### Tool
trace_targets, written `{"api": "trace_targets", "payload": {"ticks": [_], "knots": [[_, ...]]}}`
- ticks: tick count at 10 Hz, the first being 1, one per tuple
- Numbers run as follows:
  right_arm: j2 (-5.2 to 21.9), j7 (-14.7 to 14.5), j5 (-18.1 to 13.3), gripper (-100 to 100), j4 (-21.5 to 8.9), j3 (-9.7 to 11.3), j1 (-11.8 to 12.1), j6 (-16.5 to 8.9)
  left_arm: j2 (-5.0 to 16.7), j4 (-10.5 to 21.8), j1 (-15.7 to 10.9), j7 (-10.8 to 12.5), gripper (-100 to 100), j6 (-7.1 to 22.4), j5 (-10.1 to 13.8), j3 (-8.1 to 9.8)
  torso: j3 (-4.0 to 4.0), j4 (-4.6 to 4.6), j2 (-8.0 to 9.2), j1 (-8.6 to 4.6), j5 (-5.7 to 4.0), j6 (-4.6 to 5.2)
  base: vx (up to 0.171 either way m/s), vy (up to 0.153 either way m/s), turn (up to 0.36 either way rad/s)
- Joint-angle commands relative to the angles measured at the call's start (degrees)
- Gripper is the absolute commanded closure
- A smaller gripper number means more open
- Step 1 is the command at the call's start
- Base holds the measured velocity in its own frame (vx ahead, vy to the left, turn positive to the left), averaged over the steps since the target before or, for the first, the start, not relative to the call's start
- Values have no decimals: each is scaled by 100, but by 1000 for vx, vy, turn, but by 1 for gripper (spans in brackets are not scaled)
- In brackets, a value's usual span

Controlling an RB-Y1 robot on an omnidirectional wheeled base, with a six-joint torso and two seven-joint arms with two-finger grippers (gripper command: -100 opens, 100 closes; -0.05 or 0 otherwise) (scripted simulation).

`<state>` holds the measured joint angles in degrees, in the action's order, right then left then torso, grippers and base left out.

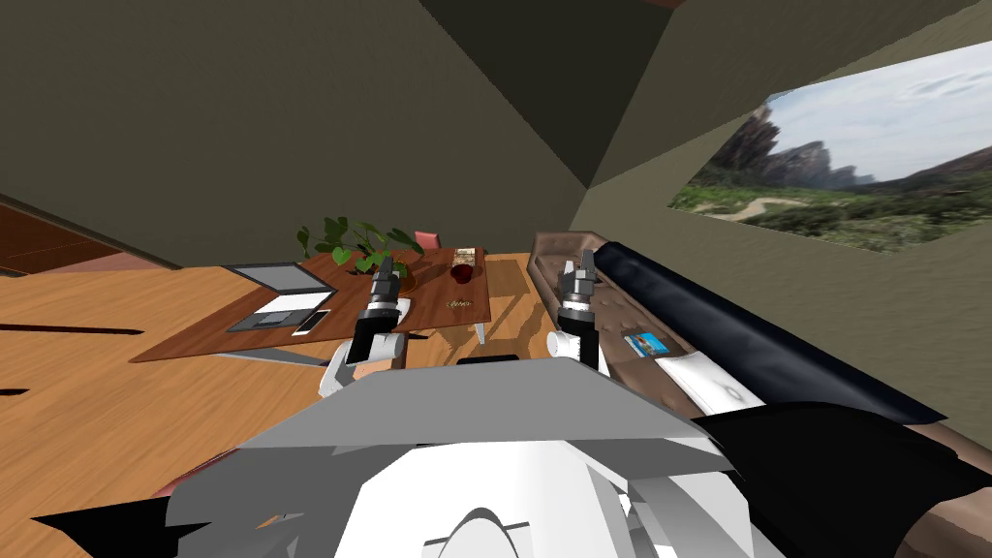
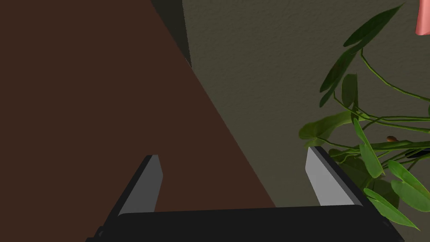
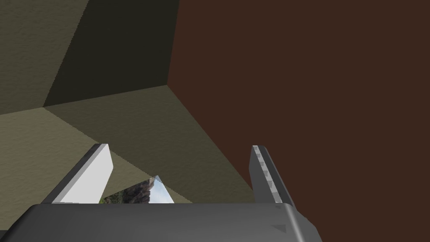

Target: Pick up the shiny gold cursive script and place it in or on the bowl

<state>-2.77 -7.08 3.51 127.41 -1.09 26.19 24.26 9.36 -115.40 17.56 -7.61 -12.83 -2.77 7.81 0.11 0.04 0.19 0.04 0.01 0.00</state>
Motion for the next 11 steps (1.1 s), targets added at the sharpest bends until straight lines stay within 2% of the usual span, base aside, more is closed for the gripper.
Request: {"api": "trace_targets", "payload": {"ticks": [1,2,3,5,6,7,8,9,10,11], "knots": [[0,0,0,0,0,0,0,0,52,182,-138,-2,-100,234,32,76,0,0,0,0,0,0,-43,9,9],[0,0,0,0,0,0,0,0,68,432,-345,-33,-100,401,60,165,-1,0,-3,0,0,1,-38,12,13],[0,0,0,0,0,0,0,0,68,461,-345,-33,-100,471,60,165,-3,-1,-6,1,0,1,-36,4,2],[0,0,0,0,0,0,0,0,75,898,-774,-89,-100,860,113,347,-3,-1,-5,-1,0,0,-53,8,10],[0,0,0,0,0,0,0,0,75,1048,-787,-89,-100,981,113,347,0,0,1,0,0,0,-44,15,0],[0,0,0,0,0,0,0,0,72,1201,-980,-112,-100,1145,139,438,-1,0,-3,2,0,0,-33,14,-1],[0,0,0,0,0,0,0,0,72,1376,-1019,-112,-100,1251,139,438,-4,-1,-7,1,0,1,-24,11,-5],[0,0,0,0,0,0,0,0,65,1531,-1242,-130,-100,1450,165,530,-5,-2,-10,1,0,0,-29,12,-3],[0,0,0,0,0,0,0,0,65,1683,-1257,-130,-100,1530,165,530,-6,-2,-10,0,0,1,-26,9,-6],[0,0,0,0,0,0,0,0,56,1911,-1500,-144,-100,1737,188,620,-6,-2,-12,0,0,0,-26,7,-15]]}}
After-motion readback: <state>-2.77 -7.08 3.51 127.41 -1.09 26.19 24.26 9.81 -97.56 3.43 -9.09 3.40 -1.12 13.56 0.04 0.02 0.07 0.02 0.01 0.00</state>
